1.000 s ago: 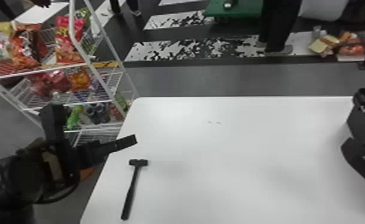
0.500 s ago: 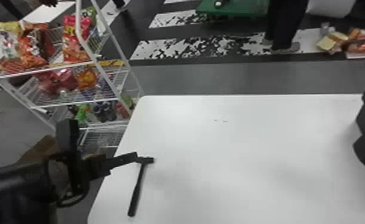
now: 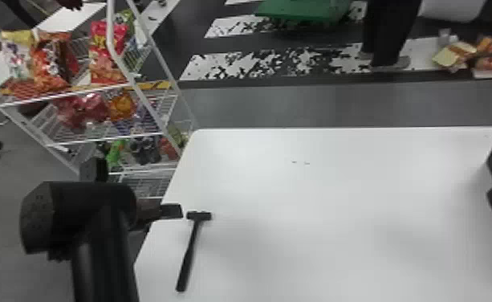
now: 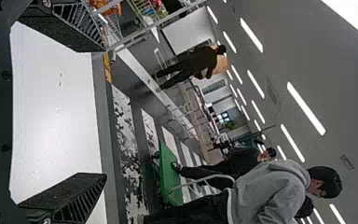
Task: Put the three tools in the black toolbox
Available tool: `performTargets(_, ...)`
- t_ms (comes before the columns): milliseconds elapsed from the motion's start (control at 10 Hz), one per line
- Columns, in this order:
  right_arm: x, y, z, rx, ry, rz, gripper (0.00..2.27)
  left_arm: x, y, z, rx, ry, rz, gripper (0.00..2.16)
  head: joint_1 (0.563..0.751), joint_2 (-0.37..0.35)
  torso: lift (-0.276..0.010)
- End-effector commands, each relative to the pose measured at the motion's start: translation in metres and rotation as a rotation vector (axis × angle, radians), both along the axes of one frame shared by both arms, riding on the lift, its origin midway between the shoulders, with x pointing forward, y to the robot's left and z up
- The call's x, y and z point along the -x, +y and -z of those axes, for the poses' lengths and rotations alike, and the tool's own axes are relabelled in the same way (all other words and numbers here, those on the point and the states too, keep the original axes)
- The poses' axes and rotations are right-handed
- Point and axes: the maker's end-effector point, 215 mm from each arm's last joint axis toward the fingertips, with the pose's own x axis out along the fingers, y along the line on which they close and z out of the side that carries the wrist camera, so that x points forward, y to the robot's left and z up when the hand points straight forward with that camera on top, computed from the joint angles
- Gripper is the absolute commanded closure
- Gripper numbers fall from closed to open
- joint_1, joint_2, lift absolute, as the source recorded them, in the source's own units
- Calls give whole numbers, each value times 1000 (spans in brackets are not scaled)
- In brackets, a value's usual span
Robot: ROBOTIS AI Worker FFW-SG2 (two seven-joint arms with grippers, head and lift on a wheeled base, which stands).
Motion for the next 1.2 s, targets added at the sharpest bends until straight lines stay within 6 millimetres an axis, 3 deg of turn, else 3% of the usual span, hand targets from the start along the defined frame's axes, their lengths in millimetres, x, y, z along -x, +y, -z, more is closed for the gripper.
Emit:
performTargets(0, -1, -2, -2, -2, -5, 4, 39, -7, 2, -14, -18, -36, -7, 90, 695, 350, -55)
performTargets(200, -1, -1, -3, -1, -9, 4, 36, -11, -1, -11, 2, -34, -3, 80, 695, 350, -55)
performTargets(700, -4, -4, -4, -5, -16, 16, 39, 1, -39, 29, 106, 38, 8, 80, 695, 341, -55)
performTargets(900, -4, -6, -6, -9, -20, 22, 39, 11, -41, 40, 103, 78, 14, 76, 695, 320, -55)
performTargets(1100, -4, -7, -8, -16, -25, 24, 36, 19, -30, 38, 70, 98, -1, 76, 695, 315, -55)
